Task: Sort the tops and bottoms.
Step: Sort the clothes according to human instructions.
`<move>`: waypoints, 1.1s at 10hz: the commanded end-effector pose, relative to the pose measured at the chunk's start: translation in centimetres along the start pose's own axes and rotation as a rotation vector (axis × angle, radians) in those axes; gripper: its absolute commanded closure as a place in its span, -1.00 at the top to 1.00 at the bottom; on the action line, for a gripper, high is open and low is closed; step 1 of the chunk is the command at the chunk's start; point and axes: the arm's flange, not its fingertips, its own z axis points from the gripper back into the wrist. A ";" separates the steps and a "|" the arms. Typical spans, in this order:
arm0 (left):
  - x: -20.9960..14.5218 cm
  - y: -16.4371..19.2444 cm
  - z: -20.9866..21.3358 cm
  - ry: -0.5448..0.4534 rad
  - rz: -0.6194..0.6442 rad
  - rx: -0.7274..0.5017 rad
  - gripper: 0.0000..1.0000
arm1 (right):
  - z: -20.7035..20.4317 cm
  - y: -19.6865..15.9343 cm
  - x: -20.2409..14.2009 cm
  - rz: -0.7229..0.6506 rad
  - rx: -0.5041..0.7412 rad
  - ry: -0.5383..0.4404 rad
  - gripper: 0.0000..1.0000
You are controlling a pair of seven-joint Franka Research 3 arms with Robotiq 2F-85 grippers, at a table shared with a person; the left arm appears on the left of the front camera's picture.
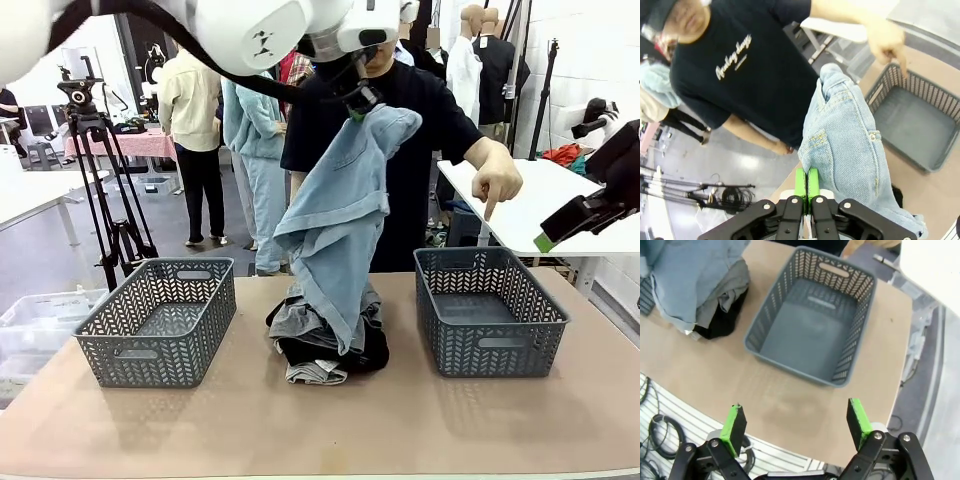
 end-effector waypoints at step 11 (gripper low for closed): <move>10.3 -4.4 -6.6 -0.331 -0.058 -0.294 -1.00 | 1.0 0.3 -0.1 0.019 -0.028 -0.014 1.00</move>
